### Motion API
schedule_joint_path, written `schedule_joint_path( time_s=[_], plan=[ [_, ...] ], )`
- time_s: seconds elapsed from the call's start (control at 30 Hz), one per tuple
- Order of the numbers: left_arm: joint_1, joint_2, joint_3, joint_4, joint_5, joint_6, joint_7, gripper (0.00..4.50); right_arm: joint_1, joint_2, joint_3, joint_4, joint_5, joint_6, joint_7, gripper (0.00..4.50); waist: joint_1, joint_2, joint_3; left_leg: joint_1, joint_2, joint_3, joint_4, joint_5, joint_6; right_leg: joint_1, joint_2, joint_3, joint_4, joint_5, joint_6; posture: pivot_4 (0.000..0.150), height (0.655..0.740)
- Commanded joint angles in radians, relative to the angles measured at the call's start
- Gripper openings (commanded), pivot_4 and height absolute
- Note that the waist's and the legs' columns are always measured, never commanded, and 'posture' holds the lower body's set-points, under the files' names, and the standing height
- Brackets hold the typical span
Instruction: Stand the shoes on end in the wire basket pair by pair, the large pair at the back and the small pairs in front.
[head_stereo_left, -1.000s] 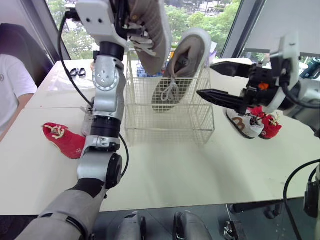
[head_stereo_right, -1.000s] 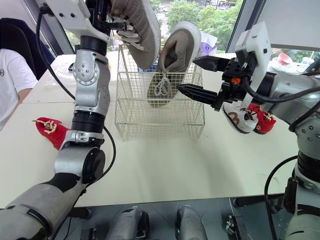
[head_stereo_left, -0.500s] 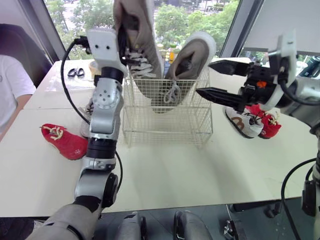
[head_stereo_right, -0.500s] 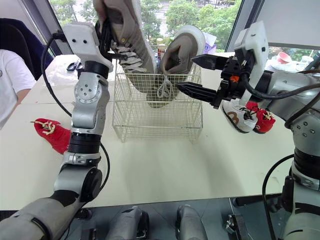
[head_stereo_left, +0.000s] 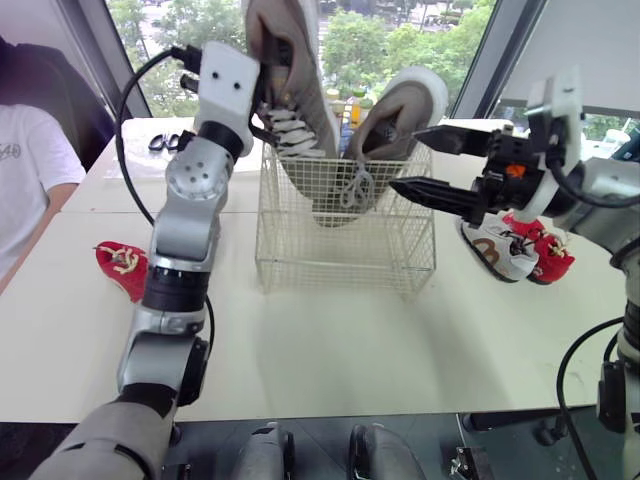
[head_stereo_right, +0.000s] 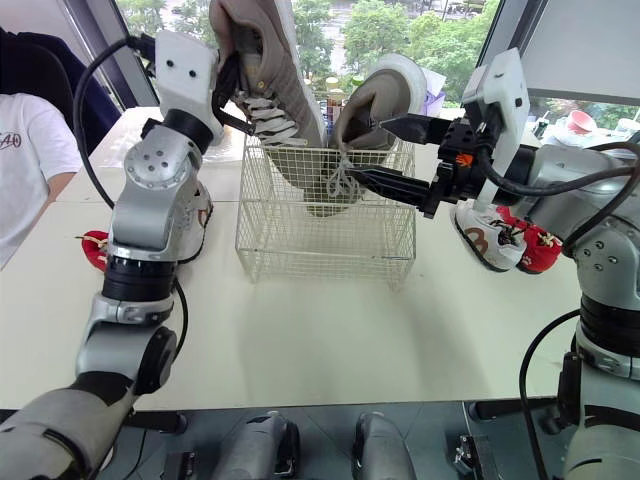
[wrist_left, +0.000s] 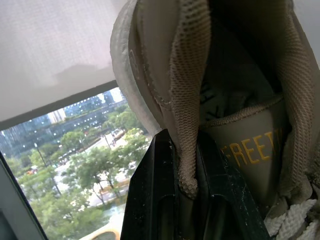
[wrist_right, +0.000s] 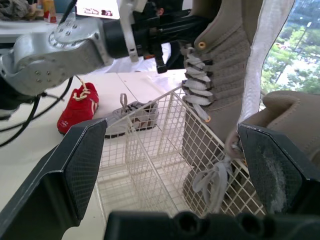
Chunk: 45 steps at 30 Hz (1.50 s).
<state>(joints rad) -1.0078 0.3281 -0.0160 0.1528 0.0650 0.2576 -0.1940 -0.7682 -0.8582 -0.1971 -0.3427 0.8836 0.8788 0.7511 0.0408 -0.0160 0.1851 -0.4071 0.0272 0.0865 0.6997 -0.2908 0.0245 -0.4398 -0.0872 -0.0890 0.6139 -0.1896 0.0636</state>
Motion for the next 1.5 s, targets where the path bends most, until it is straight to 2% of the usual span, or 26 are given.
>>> schedule_joint_path(
  time_s=[0.03,0.17,0.3,0.53,0.8,0.97,1.07,1.23,1.37,1.5],
  plan=[
    [-0.05,0.013,-0.055,0.08,0.04,-0.056,-0.05,0.02,-0.014,0.007,-0.015,-0.005,-0.011,-0.024,-0.005,4.5,0.0,0.0,0.0,0.0,0.0,0.0,0.0,0.0,0.0,0.0,0.0,0.0,0.0,0.0,0.0,0.15,0.74],
    [-0.109,0.02,-0.048,0.145,0.05,-0.134,-0.06,0.02,-0.001,0.015,-0.023,-0.014,-0.013,-0.023,-0.009,4.5,0.0,0.0,0.0,-0.001,0.0,0.0,0.0,0.0,0.0,-0.001,0.0,0.0,0.0,0.0,0.0,0.15,0.74],
    [-0.104,0.002,-0.057,0.158,0.053,-0.179,-0.076,0.02,0.009,0.028,-0.035,-0.018,-0.008,-0.021,-0.031,4.5,-0.001,0.0,0.0,-0.001,0.0,0.0,0.0,0.0,0.0,-0.002,0.0,0.0,0.0,0.0,0.0,0.15,0.74],
    [-0.002,-0.023,-0.059,0.07,0.052,-0.125,-0.086,0.02,0.026,0.069,0.028,0.006,-0.159,-0.084,-0.126,4.5,-0.001,0.0,0.0,-0.001,0.0,0.001,0.0,0.0,0.0,-0.002,0.0,0.0,0.0,0.0,0.0,0.15,0.74],
    [-0.08,0.029,-0.04,0.054,0.1,-0.223,-0.052,0.02,0.022,0.101,0.032,0.008,-0.163,-0.078,-0.112,4.5,-0.004,0.0,0.001,-0.002,0.0,0.001,-0.001,0.0,0.0,-0.003,0.0,0.0,0.0,0.0,0.0,0.15,0.74],
    [-0.003,0.018,-0.084,0.045,0.099,-0.103,-0.111,0.02,0.025,0.1,0.025,-0.009,-0.14,-0.066,-0.096,4.5,-0.014,0.0,0.001,-0.002,0.001,0.002,-0.002,0.0,0.0,-0.004,0.0,0.0,0.0,0.0,0.0,0.15,0.74],
    [0.072,-0.077,0.008,-0.015,-0.02,0.073,-0.063,0.02,0.024,0.102,0.015,-0.016,-0.132,-0.061,-0.101,4.5,-0.026,0.0,0.001,-0.002,0.002,0.002,-0.002,0.0,0.0,-0.004,0.001,0.0,0.001,0.0,0.0,0.15,0.74],
    [0.182,-0.15,0.077,-0.103,-0.066,0.167,0.012,0.02,0.028,0.095,0.004,-0.022,-0.128,-0.059,-0.106,4.5,-0.034,0.004,-0.002,0.001,0.002,0.002,-0.002,0.0,0.001,-0.002,0.0,0.001,0.001,0.0,0.0,0.15,0.74],
    [0.243,-0.175,0.09,-0.155,-0.107,0.221,0.02,0.02,0.026,0.093,0.005,-0.017,-0.133,-0.061,-0.101,4.5,-0.034,0.009,-0.005,0.001,0.002,0.002,-0.002,0.0,0.0,-0.002,0.001,0.001,0.001,0.0,0.0,0.15,0.74],
    [0.252,-0.174,0.107,-0.131,-0.138,0.329,0.032,0.02,0.018,0.095,0.011,-0.006,-0.138,-0.068,-0.094,4.5,-0.033,0.013,-0.01,0.002,0.002,0.002,-0.002,0.0,0.001,-0.001,0.002,0.001,0.001,0.0,0.0,0.15,0.74]
  ],
)
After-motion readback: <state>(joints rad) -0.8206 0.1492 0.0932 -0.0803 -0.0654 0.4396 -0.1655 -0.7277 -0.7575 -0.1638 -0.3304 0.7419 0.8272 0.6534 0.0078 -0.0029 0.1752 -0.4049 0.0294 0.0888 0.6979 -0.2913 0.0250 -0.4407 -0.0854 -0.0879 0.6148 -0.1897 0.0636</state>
